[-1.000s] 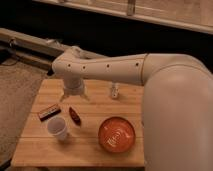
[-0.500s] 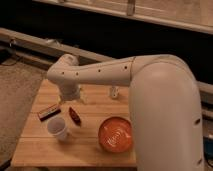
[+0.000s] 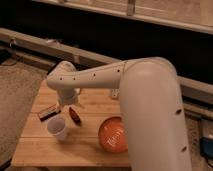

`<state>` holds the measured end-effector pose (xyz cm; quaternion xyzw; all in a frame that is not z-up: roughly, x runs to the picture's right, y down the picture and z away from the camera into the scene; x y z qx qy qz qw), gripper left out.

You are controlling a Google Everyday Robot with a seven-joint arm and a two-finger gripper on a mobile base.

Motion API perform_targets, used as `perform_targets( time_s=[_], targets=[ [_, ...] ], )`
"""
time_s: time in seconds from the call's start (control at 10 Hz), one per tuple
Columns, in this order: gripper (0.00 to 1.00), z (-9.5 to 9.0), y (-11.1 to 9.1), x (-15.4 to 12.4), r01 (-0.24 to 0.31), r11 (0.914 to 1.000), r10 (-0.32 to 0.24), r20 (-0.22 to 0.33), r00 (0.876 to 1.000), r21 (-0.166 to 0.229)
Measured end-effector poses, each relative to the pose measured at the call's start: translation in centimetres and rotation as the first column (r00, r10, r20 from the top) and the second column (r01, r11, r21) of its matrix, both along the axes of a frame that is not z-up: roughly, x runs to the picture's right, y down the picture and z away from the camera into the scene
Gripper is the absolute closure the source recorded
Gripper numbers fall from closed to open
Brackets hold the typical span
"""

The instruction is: Place the pepper in the ceramic cup

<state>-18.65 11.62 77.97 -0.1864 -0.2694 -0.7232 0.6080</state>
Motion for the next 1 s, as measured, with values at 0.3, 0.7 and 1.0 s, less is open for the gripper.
perform_targets(
  time_s=[0.3, 0.7, 1.0],
  targets=[
    [0.20, 2.0, 1.2, -1.1, 0.025, 0.9996, -0.025, -0.001, 1.000, -0.015],
    [0.20, 4.8, 2.4, -1.9, 0.045, 0.9981, -0.046, -0.013, 0.999, -0.043],
    [0.20, 6.6, 3.6, -2.3, 0.058, 0.9951, -0.059, -0.012, 0.998, -0.080]
  ],
)
